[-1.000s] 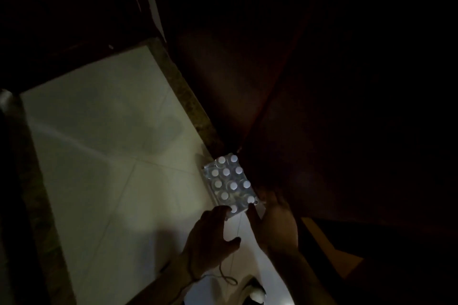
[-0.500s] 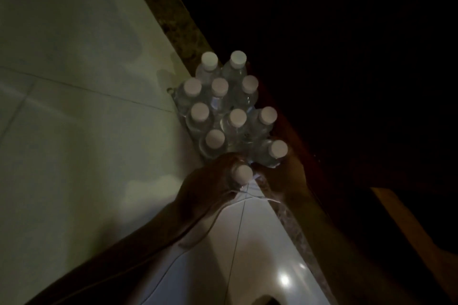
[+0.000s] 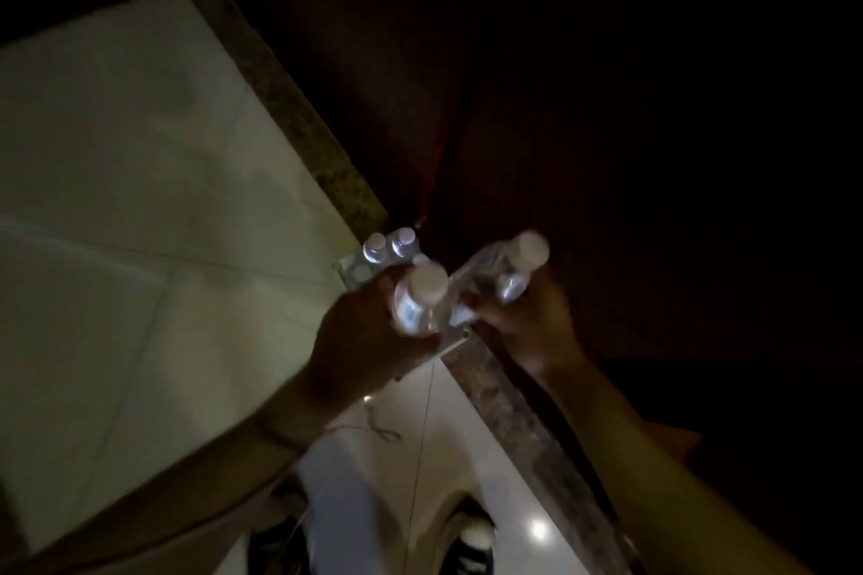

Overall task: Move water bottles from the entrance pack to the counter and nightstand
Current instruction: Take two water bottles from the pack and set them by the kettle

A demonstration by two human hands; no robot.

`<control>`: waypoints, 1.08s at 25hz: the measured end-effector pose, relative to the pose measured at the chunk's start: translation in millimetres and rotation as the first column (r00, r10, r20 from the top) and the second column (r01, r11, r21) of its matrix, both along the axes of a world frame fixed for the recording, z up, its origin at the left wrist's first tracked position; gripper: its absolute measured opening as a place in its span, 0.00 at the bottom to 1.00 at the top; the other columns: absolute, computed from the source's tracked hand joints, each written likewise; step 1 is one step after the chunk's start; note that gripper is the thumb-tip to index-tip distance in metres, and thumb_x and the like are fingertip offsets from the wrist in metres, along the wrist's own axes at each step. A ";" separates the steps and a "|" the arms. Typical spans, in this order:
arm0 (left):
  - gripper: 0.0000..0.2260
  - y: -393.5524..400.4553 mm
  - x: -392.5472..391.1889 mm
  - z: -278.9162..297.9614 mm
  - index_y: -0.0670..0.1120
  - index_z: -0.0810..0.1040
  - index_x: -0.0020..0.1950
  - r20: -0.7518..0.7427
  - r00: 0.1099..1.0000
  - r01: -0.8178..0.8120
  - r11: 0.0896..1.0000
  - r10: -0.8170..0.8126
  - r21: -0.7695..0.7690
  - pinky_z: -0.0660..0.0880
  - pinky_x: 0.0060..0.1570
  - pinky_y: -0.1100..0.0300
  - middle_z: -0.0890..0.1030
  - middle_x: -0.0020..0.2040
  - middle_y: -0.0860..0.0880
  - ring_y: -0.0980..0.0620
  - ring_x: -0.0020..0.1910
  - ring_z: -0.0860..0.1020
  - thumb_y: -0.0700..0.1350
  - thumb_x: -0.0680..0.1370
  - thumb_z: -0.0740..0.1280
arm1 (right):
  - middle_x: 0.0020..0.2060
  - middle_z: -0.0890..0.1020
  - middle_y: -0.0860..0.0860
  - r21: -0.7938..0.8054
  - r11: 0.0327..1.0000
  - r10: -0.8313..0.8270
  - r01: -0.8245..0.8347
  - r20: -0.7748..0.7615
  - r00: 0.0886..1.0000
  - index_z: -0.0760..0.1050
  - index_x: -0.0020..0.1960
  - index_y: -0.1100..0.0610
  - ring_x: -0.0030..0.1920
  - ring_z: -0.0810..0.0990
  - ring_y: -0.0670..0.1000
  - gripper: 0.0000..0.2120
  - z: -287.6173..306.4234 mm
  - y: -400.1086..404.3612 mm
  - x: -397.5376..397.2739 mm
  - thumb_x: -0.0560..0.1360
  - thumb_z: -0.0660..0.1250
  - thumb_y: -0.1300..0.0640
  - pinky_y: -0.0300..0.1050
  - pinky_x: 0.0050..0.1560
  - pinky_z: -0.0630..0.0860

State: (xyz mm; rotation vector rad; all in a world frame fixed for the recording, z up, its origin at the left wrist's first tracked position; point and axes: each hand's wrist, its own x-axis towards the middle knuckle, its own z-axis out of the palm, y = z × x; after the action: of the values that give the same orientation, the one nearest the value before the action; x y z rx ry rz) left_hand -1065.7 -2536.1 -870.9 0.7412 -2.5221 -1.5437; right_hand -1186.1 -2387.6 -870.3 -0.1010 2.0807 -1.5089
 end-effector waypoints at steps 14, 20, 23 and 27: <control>0.22 -28.5 -32.3 745.9 0.44 0.73 0.63 -0.531 0.844 0.437 0.671 -0.076 0.599 0.80 0.34 0.51 0.84 0.47 0.45 0.45 0.37 0.83 0.49 0.70 0.68 | 0.39 0.82 0.55 -0.610 0.791 -0.203 0.051 -0.183 0.962 0.78 0.50 0.51 0.38 0.82 0.57 0.07 754.2 -13.5 36.3 0.72 0.70 0.51 0.59 0.48 0.79; 0.35 74.4 -16.4 842.5 0.34 0.69 0.66 -0.568 0.731 0.682 0.430 -0.378 0.592 0.79 0.31 0.54 0.82 0.40 0.43 0.47 0.33 0.81 0.50 0.64 0.72 | 0.35 0.79 0.57 -0.671 0.703 -0.494 0.235 -0.223 0.841 0.74 0.50 0.56 0.32 0.80 0.56 0.04 849.7 95.4 105.2 0.78 0.66 0.56 0.51 0.38 0.80; 0.34 156.6 3.6 867.9 0.37 0.71 0.64 -0.610 0.610 0.782 0.261 -0.507 0.565 0.79 0.34 0.53 0.81 0.41 0.42 0.46 0.34 0.81 0.50 0.62 0.74 | 0.33 0.80 0.55 -0.719 0.627 -0.625 0.299 -0.236 0.744 0.73 0.50 0.57 0.32 0.81 0.55 0.05 874.4 177.2 155.6 0.77 0.67 0.56 0.51 0.38 0.80; 0.20 303.6 49.9 885.5 0.44 0.75 0.55 -0.665 0.414 0.840 -0.020 -0.622 0.542 0.78 0.35 0.52 0.82 0.40 0.43 0.45 0.33 0.81 0.45 0.64 0.73 | 0.32 0.80 0.56 -0.747 0.524 -0.797 0.409 -0.259 0.546 0.75 0.48 0.59 0.32 0.80 0.55 0.13 890.7 303.9 248.1 0.69 0.75 0.56 0.50 0.38 0.80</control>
State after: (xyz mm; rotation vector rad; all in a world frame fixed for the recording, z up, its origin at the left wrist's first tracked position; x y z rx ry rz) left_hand -1015.7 -2232.5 14.6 -1.1564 -1.7113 -3.0258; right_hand -938.0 -2083.8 20.5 -0.0195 2.0436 -2.9560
